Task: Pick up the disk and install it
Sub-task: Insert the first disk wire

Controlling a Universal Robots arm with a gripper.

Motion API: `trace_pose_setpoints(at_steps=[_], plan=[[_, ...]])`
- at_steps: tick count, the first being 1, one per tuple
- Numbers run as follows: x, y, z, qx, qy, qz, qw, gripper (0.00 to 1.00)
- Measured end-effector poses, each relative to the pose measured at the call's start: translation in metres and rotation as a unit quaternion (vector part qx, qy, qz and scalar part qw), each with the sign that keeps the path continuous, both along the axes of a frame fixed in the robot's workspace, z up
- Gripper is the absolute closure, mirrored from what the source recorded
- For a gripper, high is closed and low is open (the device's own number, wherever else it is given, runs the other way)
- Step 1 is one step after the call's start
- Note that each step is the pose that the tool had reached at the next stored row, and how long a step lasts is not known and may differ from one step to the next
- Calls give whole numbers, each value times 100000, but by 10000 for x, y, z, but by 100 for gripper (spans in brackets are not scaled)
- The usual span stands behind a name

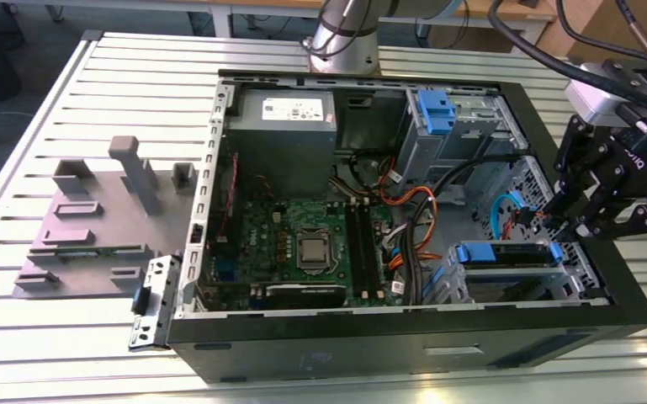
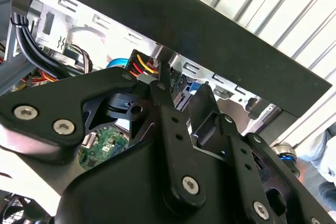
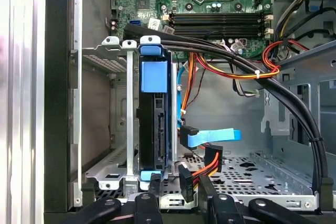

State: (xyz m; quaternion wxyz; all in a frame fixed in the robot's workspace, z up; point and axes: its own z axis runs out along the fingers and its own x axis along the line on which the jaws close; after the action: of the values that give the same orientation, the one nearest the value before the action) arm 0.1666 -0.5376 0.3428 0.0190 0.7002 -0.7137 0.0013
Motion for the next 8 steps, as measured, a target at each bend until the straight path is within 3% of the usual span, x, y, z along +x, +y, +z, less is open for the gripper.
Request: trace_pose_setpoints(at_steps=[3, 5, 7, 8], plan=[[0, 0, 0, 22, 0, -1, 100000, 60], [0, 0, 0, 26, 0, -1, 100000, 66], [0, 0, 0, 42, 0, -2, 100000, 78], [0, 0, 0, 47, 1, 0, 100000, 78]])
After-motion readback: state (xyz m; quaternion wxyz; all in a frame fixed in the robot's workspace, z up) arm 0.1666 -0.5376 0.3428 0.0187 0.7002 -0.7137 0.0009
